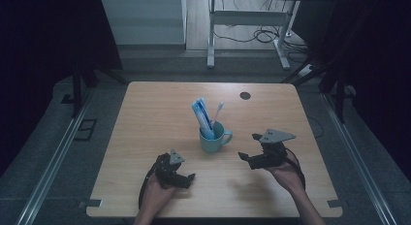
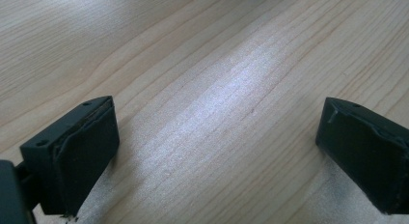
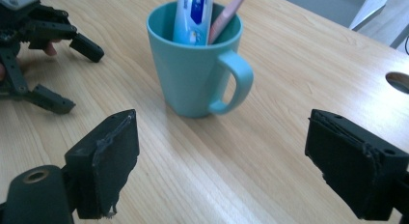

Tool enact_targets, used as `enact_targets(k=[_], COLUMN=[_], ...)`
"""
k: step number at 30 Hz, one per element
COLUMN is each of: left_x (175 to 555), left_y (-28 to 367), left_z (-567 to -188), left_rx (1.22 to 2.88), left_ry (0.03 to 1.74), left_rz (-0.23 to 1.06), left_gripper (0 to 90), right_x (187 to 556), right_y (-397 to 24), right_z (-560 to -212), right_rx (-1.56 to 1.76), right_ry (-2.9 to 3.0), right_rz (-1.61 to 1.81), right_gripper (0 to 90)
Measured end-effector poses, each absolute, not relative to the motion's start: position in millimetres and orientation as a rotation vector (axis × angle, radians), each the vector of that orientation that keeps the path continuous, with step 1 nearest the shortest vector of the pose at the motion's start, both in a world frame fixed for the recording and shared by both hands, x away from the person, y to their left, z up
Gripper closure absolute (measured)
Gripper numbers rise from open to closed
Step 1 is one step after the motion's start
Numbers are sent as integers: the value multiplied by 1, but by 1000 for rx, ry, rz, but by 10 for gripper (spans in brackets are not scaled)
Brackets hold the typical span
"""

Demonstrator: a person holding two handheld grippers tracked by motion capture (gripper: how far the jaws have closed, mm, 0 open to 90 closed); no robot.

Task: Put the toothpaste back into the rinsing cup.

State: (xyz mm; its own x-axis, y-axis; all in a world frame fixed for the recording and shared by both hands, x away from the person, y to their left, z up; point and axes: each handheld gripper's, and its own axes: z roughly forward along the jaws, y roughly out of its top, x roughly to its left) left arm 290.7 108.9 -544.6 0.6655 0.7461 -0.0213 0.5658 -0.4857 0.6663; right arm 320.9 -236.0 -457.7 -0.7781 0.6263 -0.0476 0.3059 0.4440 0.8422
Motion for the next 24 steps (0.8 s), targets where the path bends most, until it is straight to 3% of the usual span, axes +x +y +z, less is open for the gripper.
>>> enact_targets(k=[24], left_x=[291], left_y=[109], left_z=[-545], left_rx=[2227], left_ry=[1009], left_rz=[356], left_gripper=[15], right_x=[299], right_y=[-284], right_z=[-495], right_rx=[918], right_ry=[2317], right_rz=[1239], right_gripper=[108])
